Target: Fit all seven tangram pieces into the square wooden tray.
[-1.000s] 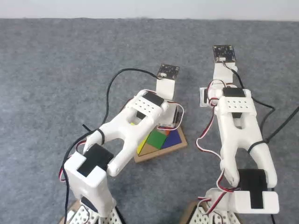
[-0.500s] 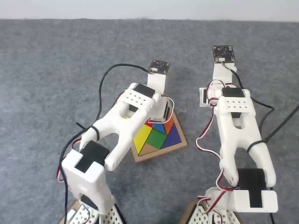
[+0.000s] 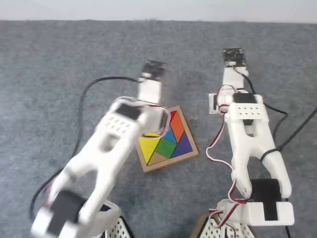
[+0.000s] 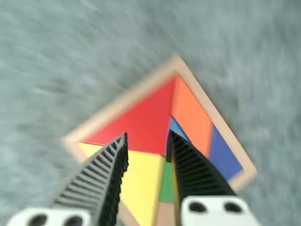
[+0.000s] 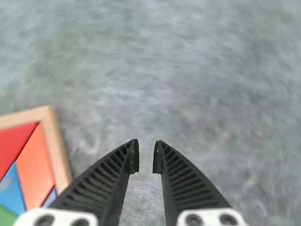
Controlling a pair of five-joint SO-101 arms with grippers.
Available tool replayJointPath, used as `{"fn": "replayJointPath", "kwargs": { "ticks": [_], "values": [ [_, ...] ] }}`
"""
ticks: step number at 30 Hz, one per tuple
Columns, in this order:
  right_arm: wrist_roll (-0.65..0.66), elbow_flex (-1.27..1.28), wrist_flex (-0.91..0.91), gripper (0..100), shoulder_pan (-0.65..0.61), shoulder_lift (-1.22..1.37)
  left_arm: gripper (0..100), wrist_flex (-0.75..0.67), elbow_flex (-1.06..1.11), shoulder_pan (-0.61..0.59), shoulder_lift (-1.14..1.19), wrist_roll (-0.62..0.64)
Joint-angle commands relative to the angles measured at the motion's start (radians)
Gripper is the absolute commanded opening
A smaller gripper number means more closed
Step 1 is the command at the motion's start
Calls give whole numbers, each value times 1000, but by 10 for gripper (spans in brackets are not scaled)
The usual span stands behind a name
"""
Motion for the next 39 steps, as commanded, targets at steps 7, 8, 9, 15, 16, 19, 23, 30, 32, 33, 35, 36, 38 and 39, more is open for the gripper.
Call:
{"fn": "replayJointPath", "kwargs": {
  "ticks": [7,8,9,15,16,19,23,30,32,33,35,36,38,39],
  "values": [
    [227,35,-10,65,-257,-58,135,-397,390,-434,-621,196],
    [256,43,-10,65,-291,-50,135,-417,417,-437,-646,204],
    [284,48,-12,66,-321,-35,136,-425,432,-440,-666,212],
    [344,8,-101,68,-401,119,137,-428,443,-483,-684,233],
    [353,-15,-88,70,-401,136,137,-428,441,-493,-680,233],
    [354,-71,-27,93,-414,163,137,-428,440,-505,-675,233],
    [351,-78,4,135,-458,173,137,-428,440,-503,-675,233],
    [350,-81,-2,147,-493,209,137,-428,440,-505,-675,233],
    [350,-92,4,146,-489,237,137,-428,440,-505,-677,233],
    [350,-101,8,134,-487,249,137,-428,440,-505,-677,233],
    [351,-106,8,81,-486,259,136,-428,440,-506,-677,232],
    [351,-107,8,51,-486,260,136,-428,440,-506,-677,230],
    [353,-107,8,17,-487,252,135,-428,440,-506,-677,229],
    [353,-107,10,20,-487,248,135,-428,440,-506,-677,229]
  ]
}}
